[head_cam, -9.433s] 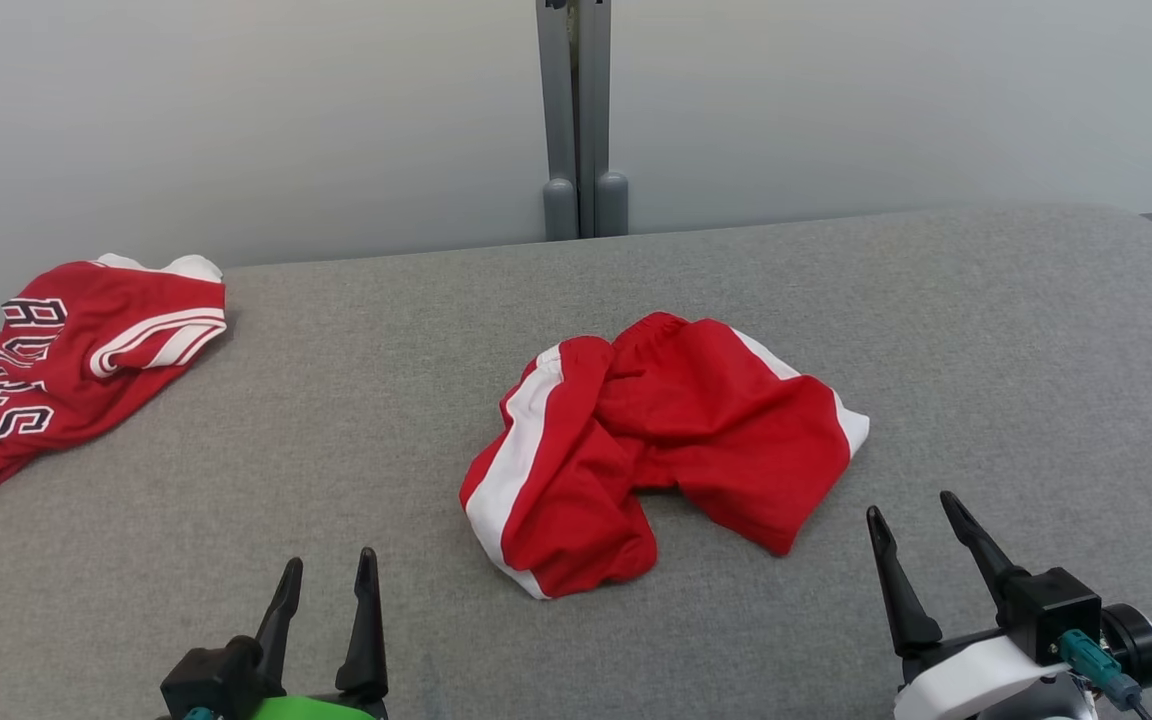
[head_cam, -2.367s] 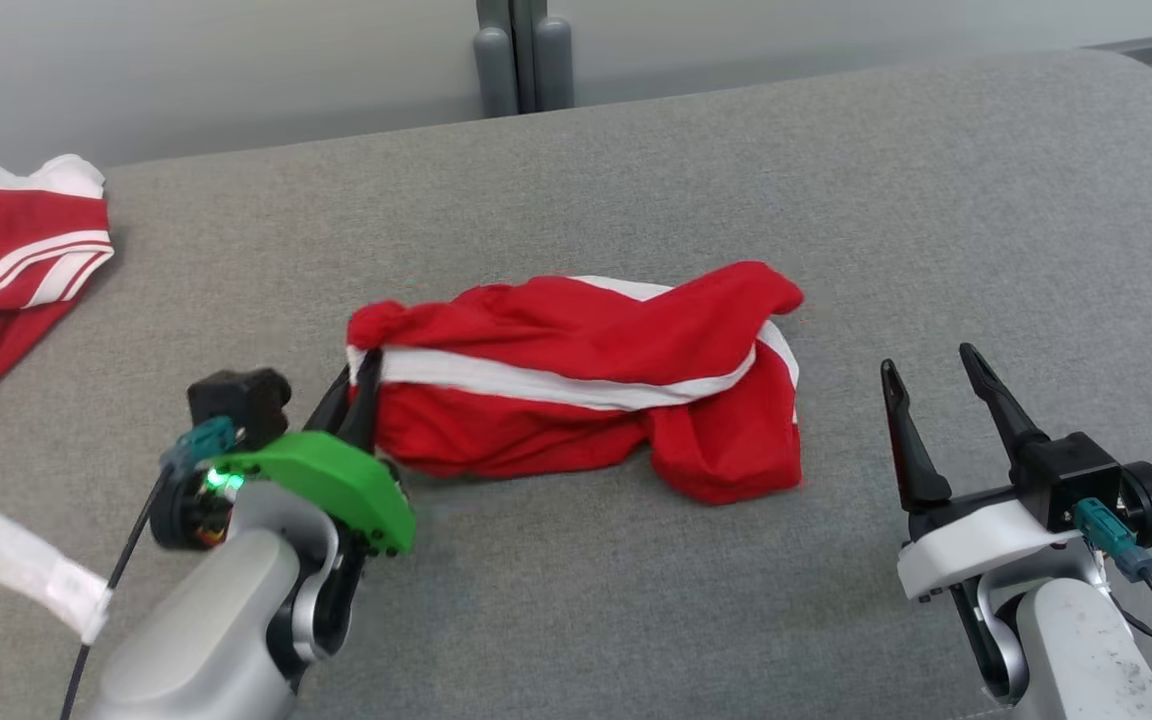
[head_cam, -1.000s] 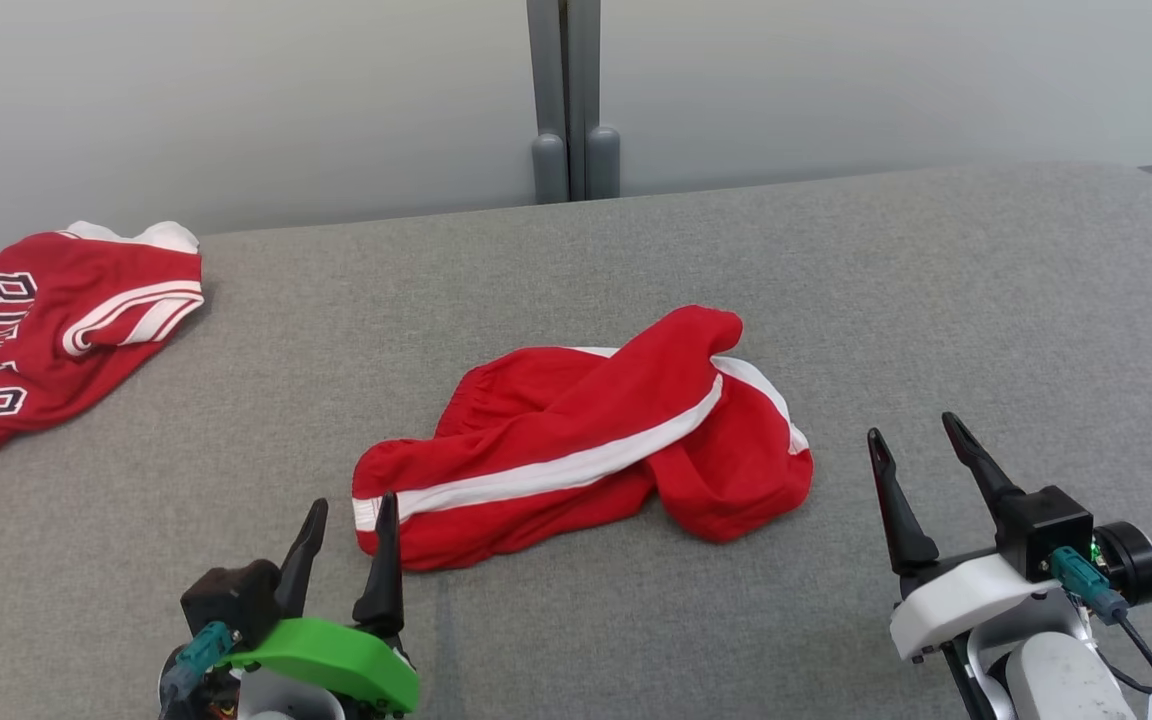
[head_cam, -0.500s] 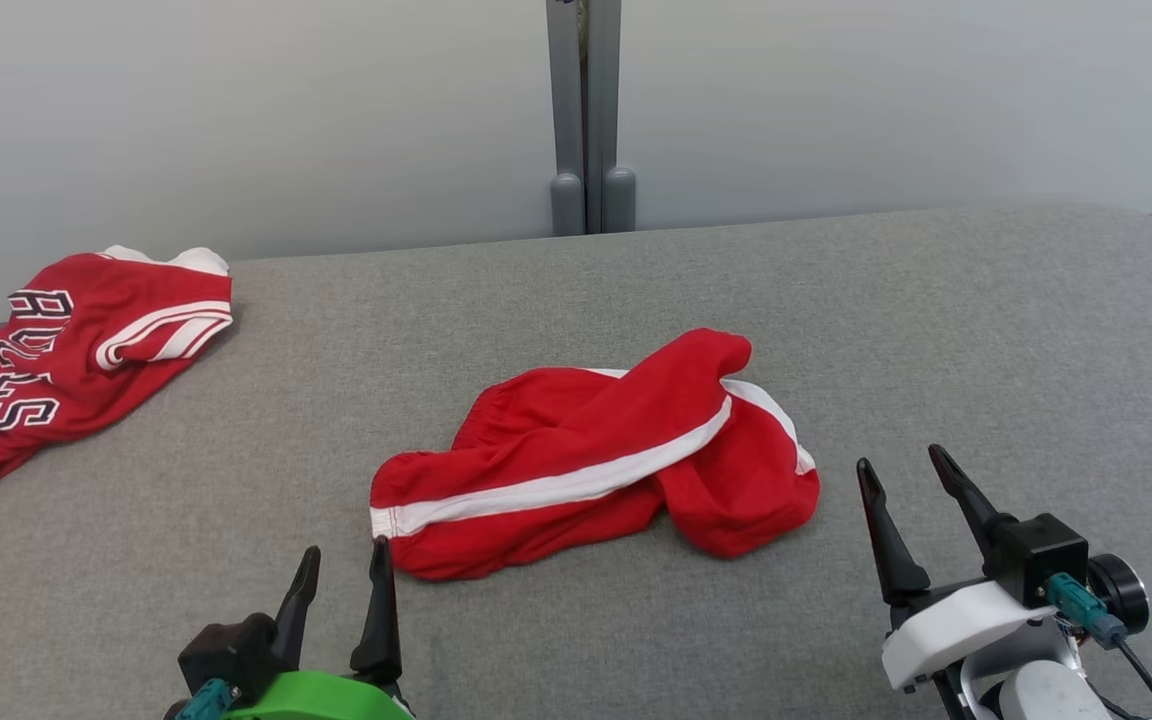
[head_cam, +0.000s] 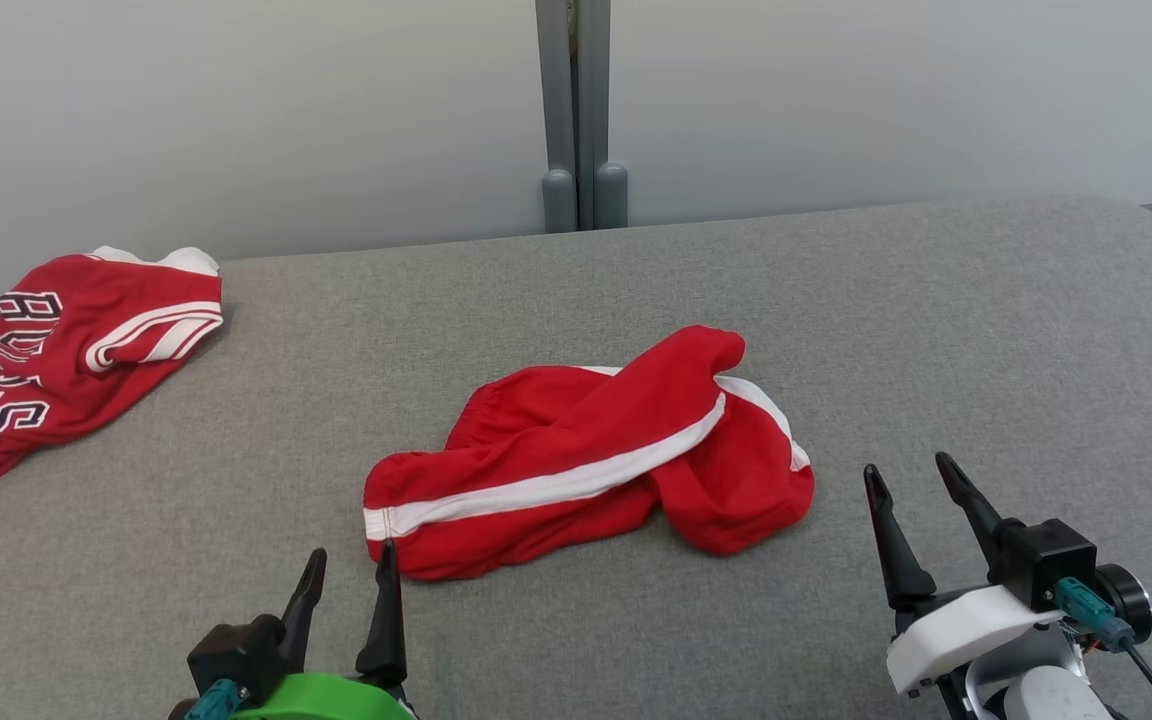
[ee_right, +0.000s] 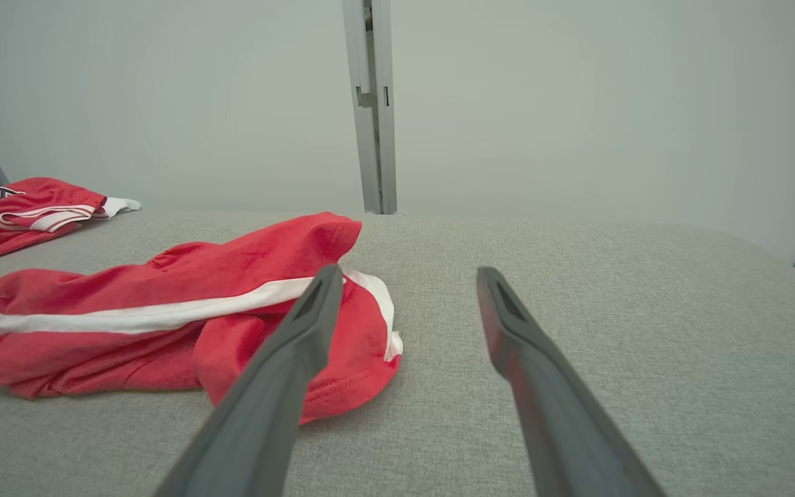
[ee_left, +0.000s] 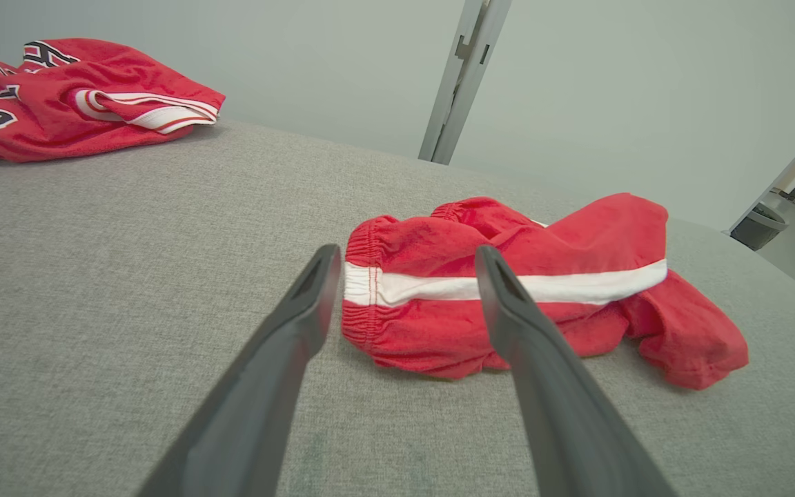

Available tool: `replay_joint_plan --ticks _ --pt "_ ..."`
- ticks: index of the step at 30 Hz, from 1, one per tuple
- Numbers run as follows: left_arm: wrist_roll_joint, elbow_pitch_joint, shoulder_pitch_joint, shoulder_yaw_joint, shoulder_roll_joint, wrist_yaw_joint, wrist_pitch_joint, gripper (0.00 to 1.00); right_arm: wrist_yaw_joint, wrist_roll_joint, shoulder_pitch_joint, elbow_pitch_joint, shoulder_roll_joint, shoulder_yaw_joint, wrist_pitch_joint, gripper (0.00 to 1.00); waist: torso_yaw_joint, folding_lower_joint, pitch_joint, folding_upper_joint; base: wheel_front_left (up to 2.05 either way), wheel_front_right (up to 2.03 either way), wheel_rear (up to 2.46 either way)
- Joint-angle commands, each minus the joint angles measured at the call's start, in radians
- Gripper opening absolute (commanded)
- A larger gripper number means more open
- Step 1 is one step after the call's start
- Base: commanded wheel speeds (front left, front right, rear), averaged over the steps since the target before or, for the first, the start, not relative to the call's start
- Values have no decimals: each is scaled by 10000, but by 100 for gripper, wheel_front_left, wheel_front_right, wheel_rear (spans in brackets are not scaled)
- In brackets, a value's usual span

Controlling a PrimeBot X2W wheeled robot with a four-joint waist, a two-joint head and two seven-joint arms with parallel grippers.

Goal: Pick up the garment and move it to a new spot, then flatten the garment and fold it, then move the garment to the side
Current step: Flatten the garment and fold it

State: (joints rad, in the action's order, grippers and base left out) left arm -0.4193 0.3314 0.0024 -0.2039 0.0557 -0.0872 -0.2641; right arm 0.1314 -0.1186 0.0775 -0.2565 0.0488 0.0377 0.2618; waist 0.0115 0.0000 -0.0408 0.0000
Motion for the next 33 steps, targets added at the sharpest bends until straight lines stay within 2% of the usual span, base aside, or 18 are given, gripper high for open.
replay_joint_plan --ticks 1,11,17,26,33 --pt "115 38 -133 29 -1 -39 -4 100 -14 -76 -63 -39 31 -24 47 100 15 0 4 0 0 0 0" --pt "197 111 -220 108 -40 -92 -4 100 -14 -229 112 -296 31 -1 46 100 65 0 133 0 0 0 0" --pt "-245 1002 -710 -203 -20 -278 125 100 -14 -612 248 -562 30 73 46 100 93 0 303 0 0 0 0" --pt "-1095 2536 -2186 -492 551 -438 965 100 -14 -387 696 -1058 33 417 47 100 -56 0 798 0 0 0 0" --pt "-2202 2931 -3041 -1395 1147 -448 1642 100 -14 -322 933 -1212 33 481 46 100 -210 0 1238 0 0 0 0"
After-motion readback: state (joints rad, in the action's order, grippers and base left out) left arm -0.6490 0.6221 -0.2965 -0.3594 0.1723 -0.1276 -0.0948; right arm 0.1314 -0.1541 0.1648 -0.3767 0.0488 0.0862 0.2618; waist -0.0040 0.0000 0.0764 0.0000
